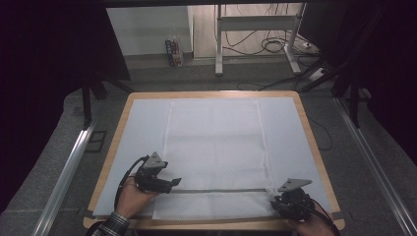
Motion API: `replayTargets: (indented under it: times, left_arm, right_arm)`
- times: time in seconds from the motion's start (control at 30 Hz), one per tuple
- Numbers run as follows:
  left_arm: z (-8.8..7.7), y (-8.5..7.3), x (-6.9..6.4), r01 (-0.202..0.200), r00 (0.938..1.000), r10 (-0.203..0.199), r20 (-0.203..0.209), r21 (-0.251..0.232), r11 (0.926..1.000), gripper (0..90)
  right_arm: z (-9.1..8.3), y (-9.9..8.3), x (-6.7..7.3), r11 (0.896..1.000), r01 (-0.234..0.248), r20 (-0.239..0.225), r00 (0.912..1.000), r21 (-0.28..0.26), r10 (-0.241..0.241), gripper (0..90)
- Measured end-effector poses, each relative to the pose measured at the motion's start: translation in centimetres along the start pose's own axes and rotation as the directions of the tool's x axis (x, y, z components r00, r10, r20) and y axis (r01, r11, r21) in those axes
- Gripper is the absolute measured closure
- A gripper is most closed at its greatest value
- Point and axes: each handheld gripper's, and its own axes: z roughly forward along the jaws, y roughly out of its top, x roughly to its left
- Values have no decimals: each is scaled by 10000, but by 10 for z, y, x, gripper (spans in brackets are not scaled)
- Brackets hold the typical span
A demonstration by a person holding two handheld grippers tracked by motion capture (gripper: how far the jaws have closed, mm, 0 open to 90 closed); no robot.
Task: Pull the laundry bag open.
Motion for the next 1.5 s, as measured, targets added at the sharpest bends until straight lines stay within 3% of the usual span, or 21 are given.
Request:
replayTargets:
  times: [0.13, 0.17, 0.23, 0.3, 0.33, 0.37, 0.4, 0.47, 0.5, 0.53, 0.57, 0.7, 0.8, 0.93, 1.03, 1.13, 1.17, 1.27, 1.3, 1.4, 1.5]
  left_arm:
    - [2, 8, -19, -363, 9969, 378, 687, -239, 9991, 222]
    - [6, 15, -35, -652, 9888, 696, 1317, -372, 9972, 230]
    - [14, 21, -53, -1021, 9747, 1080, 1959, -403, 9940, 268]
    - [22, 25, -71, -1529, 9593, 1583, 2339, -412, 9874, 301]
    - [22, 25, -71, -1529, 9593, 1583, 2339, -412, 9874, 315]
    - [31, 28, -87, -1883, 9418, 1924, 2757, -415, 9812, 324]
    - [35, 29, -94, -2022, 9340, 2058, 2921, -428, 9784, 332]
    - [39, 31, -101, -2185, 9268, 2204, 3040, -407, 9750, 339]
    - [46, 32, -111, -2523, 9123, 2498, 3246, -352, 9670, 346]
    - [46, 32, -111, -2523, 9123, 2498, 3246, -352, 9670, 347]
    - [51, 33, -119, -2781, 9000, 2731, 3397, -347, 9599, 350]
    - [56, 33, -128, -3366, 8836, 3231, 3389, -200, 9414, 369]
    - [59, 33, -132, -3558, 8884, 3427, 3054, -135, 9345, 426]
    - [61, 33, -133, -3980, 8878, 3794, 2605, 209, 9171, 689]
    - [59, 34, -131, -3723, 8987, 3581, 2532, 88, 9281, 866]
    - [57, 35, -127, -3463, 9075, 3350, 2533, 2, 9381, 892]
    - [55, 36, -123, -3160, 9166, 3085, 2545, -120, 9487, 893]
    - [55, 36, -119, -2933, 9215, 2871, 2617, -159, 9559, 893]
    - [55, 36, -117, -2664, 9294, 2630, 2591, -225, 9636, 893]
    - [55, 36, -115, -2480, 9330, 2454, 2631, -240, 9685, 893]
    - [55, 36, -110, -2204, 9422, 2180, 2542, -193, 9752, 892]
  right_arm:
    - [-2, 2, -1, 9997, -236, -318, 9992, -33, 234, 873]
    - [-6, 4, -4, 9972, -558, -746, 9959, -490, 521, 875]
    - [-11, 7, -5, 9946, -606, -765, 9956, -844, 541, 877]
    - [-19, 11, -5, 9896, -612, -757, 9958, -1302, 516, 879]
    - [-22, 14, -5, 9861, -616, -793, 9956, -1542, 498, 880]
    - [-25, 16, -5, 9824, -588, -766, 9960, -1774, 457, 881]
    - [-29, 19, -5, 9790, -612, -720, 9963, -1946, 479, 882]
    - [-31, 21, -5, 9760, -587, -686, 9966, -2095, 452, 882]
    - [-35, 26, -6, 9716, -607, -670, 9967, -2288, 465, 883]
    - [-35, 28, -6, 9696, -616, -616, 9969, -2369, 483, 883]
    - [-36, 29, -6, 9677, -633, -573, 9971, -2439, 507, 883]
    - [-38, 33, -7, 9600, -643, -471, 9975, -2726, 534, 883]
    - [-38, 35, -7, 9565, -693, -521, 9970, -2835, 568, 883]
    - [-37, 35, -6, 9573, -646, -571, 9971, -2819, 504, 880]
    - [-35, 34, -6, 9604, -674, -652, 9965, -2705, 516, 874]
    - [-33, 32, -7, 9613, -725, -769, 9956, -2657, 538, 847]
    - [-32, 29, -8, 9636, -758, -791, 9952, -2563, 573, 758]
    - [-32, 23, -11, 9653, -996, -832, 9932, -2414, 817, 609]
    - [-33, 21, -13, 9656, -1120, -913, 9915, -2345, 929, 544]
    - [-35, 15, -16, 9656, -1359, -1058, 9877, -2216, 1148, 461]
    - [-36, 8, -22, 9597, -1925, -1790, 9713, -2046, 1567, 315]
